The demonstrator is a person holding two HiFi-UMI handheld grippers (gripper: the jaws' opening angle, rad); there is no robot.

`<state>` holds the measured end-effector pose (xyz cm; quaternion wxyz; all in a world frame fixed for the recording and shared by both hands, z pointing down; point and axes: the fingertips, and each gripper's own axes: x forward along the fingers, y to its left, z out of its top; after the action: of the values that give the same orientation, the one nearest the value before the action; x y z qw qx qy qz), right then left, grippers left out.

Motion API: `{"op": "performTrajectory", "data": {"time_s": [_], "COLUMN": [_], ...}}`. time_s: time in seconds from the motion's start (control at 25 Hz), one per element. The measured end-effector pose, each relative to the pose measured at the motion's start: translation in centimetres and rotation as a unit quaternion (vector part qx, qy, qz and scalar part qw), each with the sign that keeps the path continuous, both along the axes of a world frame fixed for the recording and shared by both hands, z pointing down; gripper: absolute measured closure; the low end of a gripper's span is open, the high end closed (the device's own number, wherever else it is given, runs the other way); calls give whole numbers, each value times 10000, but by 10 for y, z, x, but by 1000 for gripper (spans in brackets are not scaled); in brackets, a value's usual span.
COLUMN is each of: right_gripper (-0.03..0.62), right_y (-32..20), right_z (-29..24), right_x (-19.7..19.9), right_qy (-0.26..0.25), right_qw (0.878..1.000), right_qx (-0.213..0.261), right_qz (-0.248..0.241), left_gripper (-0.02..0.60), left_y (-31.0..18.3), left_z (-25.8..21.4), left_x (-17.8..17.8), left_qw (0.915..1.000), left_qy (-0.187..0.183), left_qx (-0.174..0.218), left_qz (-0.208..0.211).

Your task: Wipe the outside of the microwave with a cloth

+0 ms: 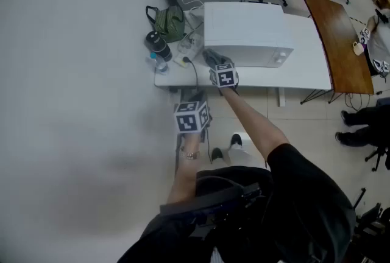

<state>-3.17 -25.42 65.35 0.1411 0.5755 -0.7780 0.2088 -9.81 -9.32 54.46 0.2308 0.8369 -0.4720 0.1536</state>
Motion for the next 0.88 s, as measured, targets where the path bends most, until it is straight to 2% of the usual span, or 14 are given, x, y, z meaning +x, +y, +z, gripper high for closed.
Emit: {"op": "performTrajectory", "data": {"time_s": [0.16, 0.32, 0.44, 0.64, 0.8, 0.88], "right_gripper": [559, 559, 556, 557, 556, 553], "right_y": [-15, -25, -27, -15, 3, 14], "right_z": [10, 2, 7, 0, 15, 17], "right_x": [45, 80, 110, 163, 244, 291], "right_qy": [138, 129, 248, 535, 1077, 1339], "right_qw": [9994, 9994, 9992, 9983, 9922, 9864], "right_qx": [-114, -93, -179, -49, -328, -419], "right_qz": [302, 316, 270, 204, 534, 851], "left_gripper": [580, 580, 580, 580, 580, 580], "left_y": [-20, -40, -42, -44, -55, -57], "left_z": [-1, -5, -8, -4, -2, -5], "left_x": [20, 50, 82, 123, 144, 155], "left_qw": [9996, 9994, 9998, 9996, 9988, 9975], "left_qy": [63, 76, 94, 11, 84, 126], "left_qx": [-1, 98, 121, 62, 17, 55], "left_qz": [-258, -320, -141, 281, 492, 692]}}
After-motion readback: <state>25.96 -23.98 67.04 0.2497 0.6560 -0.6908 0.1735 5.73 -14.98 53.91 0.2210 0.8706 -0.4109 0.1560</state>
